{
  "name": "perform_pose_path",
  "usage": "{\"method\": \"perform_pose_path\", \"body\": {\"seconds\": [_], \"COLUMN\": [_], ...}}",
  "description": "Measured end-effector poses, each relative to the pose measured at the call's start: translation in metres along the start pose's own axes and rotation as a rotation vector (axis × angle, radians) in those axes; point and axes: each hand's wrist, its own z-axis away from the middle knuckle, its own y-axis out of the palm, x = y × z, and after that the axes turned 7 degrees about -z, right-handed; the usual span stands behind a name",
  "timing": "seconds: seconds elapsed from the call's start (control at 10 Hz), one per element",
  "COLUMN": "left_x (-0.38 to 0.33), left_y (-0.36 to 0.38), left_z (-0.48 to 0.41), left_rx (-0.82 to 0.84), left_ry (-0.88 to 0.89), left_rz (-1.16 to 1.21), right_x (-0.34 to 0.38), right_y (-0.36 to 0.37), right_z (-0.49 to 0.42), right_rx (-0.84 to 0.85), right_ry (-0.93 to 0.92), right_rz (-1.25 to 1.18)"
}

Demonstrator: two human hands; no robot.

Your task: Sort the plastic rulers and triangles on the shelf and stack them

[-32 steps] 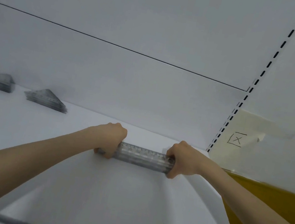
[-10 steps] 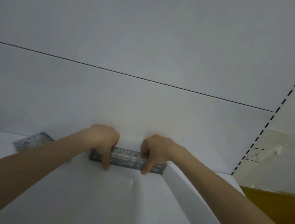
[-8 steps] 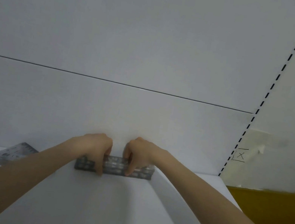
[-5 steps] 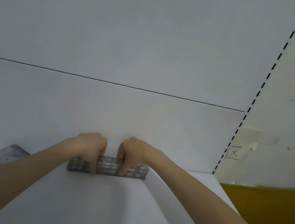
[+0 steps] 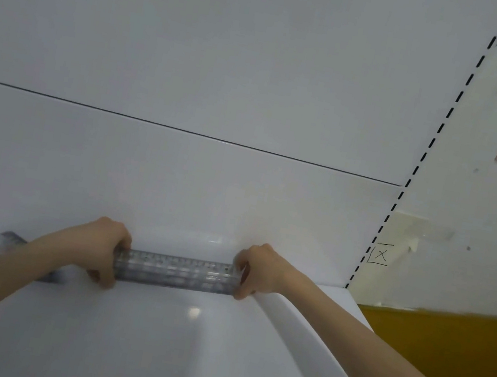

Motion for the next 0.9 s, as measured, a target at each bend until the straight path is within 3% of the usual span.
{"method": "perform_pose_path", "body": {"seconds": [0.1,0.3,0.7,0.9], "left_x": [-0.005,-0.012,-0.01,-0.007], "left_y": [0.001,-0.002,-0.013,-0.014], "left_z": [0.0,0.004,0.012,0.042], "left_rx": [-0.018,-0.027,-0.051,-0.228], "left_ry": [-0.048,-0.08,-0.071,-0.108], "left_rz": [-0.101,-0.081,-0.028,-0.011], "right_x": [0.009,0.021,0.008,0.006], "right_y": [0.001,-0.001,0.005,0.006], "right_z": [-0.004,-0.007,0.013,0.035], "right_rx": [0.016,0.043,-0.093,-0.166], "right_ry": [0.016,-0.004,0.061,0.108], "right_rz": [0.024,0.108,-0.079,-0.099]}}
